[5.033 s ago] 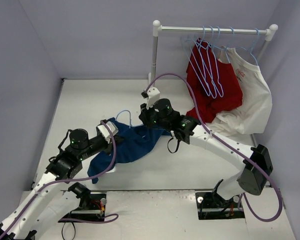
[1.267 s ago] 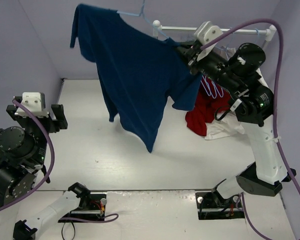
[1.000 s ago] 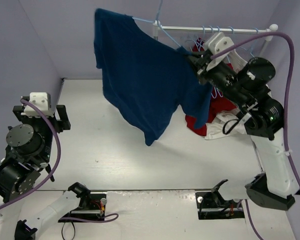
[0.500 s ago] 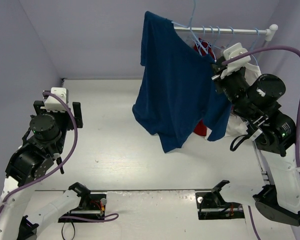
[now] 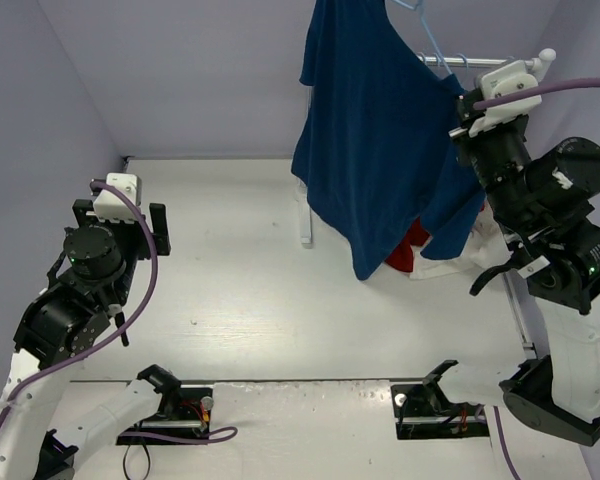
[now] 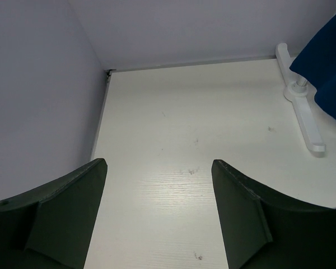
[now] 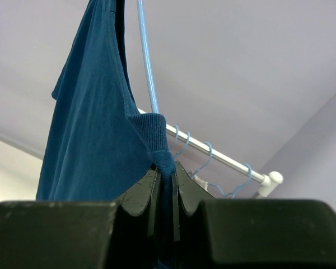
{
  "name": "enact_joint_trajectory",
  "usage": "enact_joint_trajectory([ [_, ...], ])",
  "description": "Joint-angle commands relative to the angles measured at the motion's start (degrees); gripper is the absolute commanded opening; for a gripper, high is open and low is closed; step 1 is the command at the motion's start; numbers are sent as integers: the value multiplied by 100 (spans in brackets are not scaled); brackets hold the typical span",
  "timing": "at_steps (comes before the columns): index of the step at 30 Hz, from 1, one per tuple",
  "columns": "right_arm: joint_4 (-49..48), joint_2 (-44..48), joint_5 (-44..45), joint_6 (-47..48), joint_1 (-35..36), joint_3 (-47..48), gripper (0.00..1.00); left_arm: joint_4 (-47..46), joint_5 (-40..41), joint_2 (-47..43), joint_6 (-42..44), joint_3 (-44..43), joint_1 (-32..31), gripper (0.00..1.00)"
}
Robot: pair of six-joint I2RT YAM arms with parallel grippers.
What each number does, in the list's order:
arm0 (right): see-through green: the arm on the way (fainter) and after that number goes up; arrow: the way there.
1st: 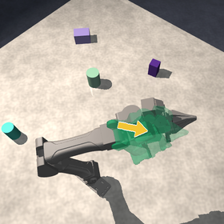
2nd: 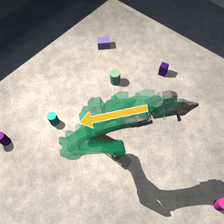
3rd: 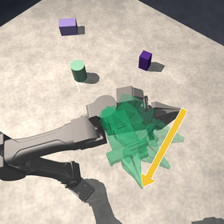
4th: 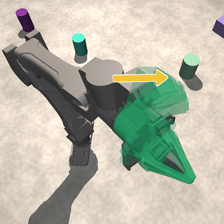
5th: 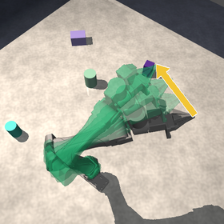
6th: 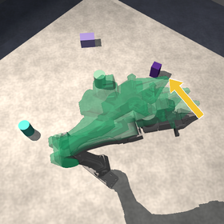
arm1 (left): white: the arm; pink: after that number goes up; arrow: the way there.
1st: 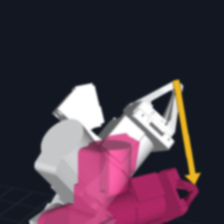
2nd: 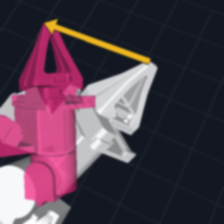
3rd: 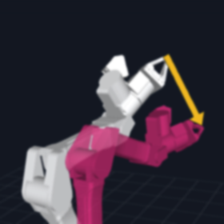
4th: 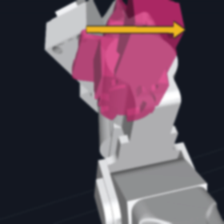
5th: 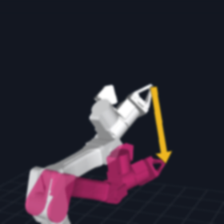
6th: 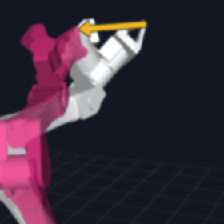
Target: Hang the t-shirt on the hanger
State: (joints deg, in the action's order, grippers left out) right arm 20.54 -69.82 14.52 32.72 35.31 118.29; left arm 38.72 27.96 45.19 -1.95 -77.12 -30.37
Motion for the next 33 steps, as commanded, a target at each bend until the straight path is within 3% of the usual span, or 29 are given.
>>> enact_joint_trajectory([
  [1, -999, 343, 191, 216, 2, 31, 0, -242, -89, 121, -129, -137, 22, 71],
  [12, -999, 862, 447, 289, 20, -855, 0, -259, -187, 184, -193, -32, 22, 71],
  [26, -1026, -351, 413, 521, -58, -365, 0, -235, -274, 257, -280, 141, 22, 71],
  [29, -1032, -283, 343, 339, -92, -751, 0, -233, -265, 188, -304, 223, 22, 71],
  [33, -1336, 192, 486, -55, -182, -2073, 0, -233, -344, 136, -367, 420, 22, 71],
])
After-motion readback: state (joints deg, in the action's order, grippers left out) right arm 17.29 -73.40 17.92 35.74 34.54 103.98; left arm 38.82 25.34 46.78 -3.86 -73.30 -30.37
